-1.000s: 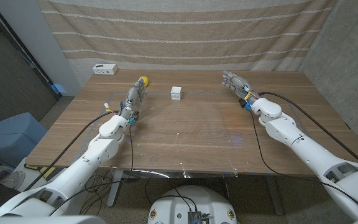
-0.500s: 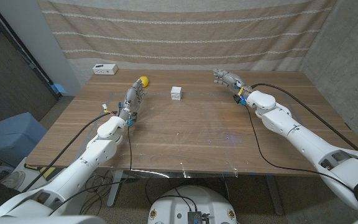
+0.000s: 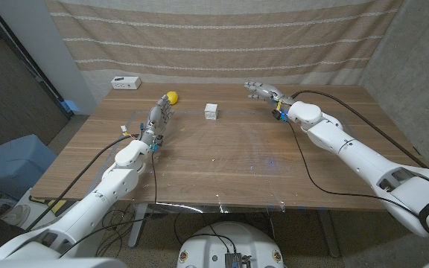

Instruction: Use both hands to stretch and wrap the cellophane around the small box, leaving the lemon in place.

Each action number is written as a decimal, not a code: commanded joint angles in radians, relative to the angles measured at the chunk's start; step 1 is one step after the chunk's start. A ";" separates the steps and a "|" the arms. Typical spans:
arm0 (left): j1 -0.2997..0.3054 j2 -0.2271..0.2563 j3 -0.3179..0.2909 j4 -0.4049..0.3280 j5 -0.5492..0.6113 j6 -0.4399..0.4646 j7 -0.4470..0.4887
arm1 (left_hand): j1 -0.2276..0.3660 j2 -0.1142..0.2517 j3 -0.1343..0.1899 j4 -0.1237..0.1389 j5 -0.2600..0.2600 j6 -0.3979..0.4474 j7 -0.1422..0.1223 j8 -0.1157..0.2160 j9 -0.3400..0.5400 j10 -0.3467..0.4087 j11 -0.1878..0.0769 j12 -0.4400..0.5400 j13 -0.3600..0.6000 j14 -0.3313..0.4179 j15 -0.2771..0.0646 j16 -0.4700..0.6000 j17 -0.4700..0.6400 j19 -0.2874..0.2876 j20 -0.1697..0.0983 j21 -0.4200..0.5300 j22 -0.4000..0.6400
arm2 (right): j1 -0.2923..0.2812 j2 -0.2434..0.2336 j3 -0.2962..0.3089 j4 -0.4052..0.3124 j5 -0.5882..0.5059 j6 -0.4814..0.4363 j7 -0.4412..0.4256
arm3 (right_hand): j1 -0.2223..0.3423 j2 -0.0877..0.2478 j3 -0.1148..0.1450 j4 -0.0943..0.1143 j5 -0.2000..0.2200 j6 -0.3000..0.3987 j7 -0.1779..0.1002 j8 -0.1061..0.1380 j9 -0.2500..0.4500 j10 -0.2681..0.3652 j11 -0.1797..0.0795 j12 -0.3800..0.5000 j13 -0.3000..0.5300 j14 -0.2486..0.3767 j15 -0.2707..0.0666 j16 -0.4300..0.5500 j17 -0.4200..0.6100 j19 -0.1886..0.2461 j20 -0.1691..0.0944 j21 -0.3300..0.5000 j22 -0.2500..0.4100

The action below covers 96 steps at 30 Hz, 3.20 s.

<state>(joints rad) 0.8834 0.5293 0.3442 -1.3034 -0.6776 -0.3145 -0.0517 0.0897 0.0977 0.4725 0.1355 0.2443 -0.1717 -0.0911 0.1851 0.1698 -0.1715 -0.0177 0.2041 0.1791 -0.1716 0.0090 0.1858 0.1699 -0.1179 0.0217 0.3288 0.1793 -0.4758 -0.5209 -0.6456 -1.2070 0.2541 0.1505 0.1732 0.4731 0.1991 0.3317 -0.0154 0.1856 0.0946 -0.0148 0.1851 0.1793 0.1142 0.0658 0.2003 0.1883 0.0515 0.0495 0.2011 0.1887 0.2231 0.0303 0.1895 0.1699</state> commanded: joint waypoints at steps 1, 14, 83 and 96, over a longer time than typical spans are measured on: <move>0.012 0.008 -0.006 -0.015 -0.002 0.002 0.009 | 0.000 0.020 -0.002 -0.003 -0.004 0.014 -0.002 0.008 0.004 -0.025 0.025 0.005 0.004 -0.056 0.030 0.000 0.005 0.001 0.013 -0.006 0.004 | 0.063 0.006 -0.065 -0.005 -0.120 -0.031 0.003 | 0.015 0.002 0.012 0.001 0.005 0.002 -0.008 0.006 0.003 0.003 -0.007 0.002 0.005 0.005 -0.011 0.005 0.003 0.008 -0.004 0.004 0.003; 0.023 0.020 -0.010 -0.038 -0.003 0.020 0.021 | -0.011 0.012 -0.011 0.001 -0.007 0.034 -0.016 0.004 0.006 -0.018 0.035 0.004 0.007 -0.020 0.086 0.007 0.009 0.004 0.126 -0.021 0.008 | 0.137 0.023 -0.141 -0.004 -0.260 -0.062 0.017 | 0.027 0.000 0.033 0.002 0.007 0.027 -0.009 0.012 0.004 0.037 -0.007 0.012 0.006 0.029 -0.021 0.015 0.006 0.017 -0.006 0.008 0.003; 0.029 0.037 -0.024 -0.045 -0.023 0.081 0.053 | -0.025 -0.001 -0.034 -0.003 -0.008 0.042 -0.023 -0.001 0.006 0.016 0.043 0.005 0.010 0.038 0.109 0.002 0.013 0.041 0.150 -0.055 0.015 | 0.511 0.473 -0.549 0.767 -0.643 0.097 -0.009 | 0.149 -0.045 0.083 -0.087 -0.008 -0.031 -0.021 -0.006 0.007 0.011 -0.058 -0.009 0.007 0.031 -0.067 -0.003 -0.005 0.048 -0.014 0.010 0.003; 0.020 0.037 -0.022 -0.036 -0.024 0.084 0.044 | -0.025 0.000 -0.036 -0.003 -0.007 0.039 -0.024 -0.002 0.006 0.019 0.039 0.005 0.011 0.049 0.112 0.004 0.013 0.048 0.152 -0.061 0.015 | 0.524 0.506 -0.690 0.837 -0.596 0.091 -0.194 | 0.393 -0.007 0.130 -0.128 -0.005 0.152 -0.171 0.051 0.008 0.246 -0.082 0.057 0.019 0.407 -0.196 0.163 0.057 0.345 -0.059 0.112 0.023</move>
<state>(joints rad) 0.9091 0.5646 0.3215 -1.3435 -0.7015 -0.2351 -0.0049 0.0740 0.0923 0.4426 0.1335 0.2389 -0.1342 -0.1101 0.1848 0.1696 -0.1540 0.0248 0.2040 0.1837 -0.1266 0.1180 0.1870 0.1794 -0.0791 0.1710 0.2698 0.1907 0.0301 -0.0473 -1.2407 -0.4563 -0.3764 0.2045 0.1227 0.8084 0.1832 0.4468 -0.1511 0.1772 0.1424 -0.1490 0.2093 0.1836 0.2715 -0.0096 0.2355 0.2003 0.3284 -0.0397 0.2909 0.2106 0.4679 -0.0052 0.2593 0.1805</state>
